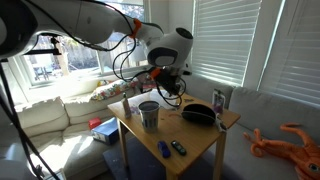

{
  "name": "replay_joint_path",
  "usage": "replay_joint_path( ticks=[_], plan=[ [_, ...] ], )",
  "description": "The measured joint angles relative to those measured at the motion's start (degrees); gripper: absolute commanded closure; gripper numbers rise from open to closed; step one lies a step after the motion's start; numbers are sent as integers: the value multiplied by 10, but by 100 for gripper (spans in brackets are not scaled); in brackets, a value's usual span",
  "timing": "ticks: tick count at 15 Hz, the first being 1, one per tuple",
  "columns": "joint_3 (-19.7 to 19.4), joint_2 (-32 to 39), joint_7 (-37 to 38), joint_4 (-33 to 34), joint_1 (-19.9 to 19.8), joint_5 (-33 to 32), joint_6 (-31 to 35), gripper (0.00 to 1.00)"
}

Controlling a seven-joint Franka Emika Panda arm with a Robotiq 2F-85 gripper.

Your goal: Place the silver and clear containers upright then put the silver spoon in the clear container.

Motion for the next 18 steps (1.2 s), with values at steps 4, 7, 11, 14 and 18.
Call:
replay_joint_path(
  ticks=[4, 7, 11, 14, 18],
  plan=[
    [11, 41, -6, 37, -15, 30, -21, 32],
    [18, 63, -8, 62, -27, 44, -40, 53],
    [25, 85, -8, 89, -40, 53, -71, 81],
    [29, 98, -8, 104, -47, 55, -92, 98],
    [34, 99, -7, 128, -50, 57, -129, 98]
  ],
)
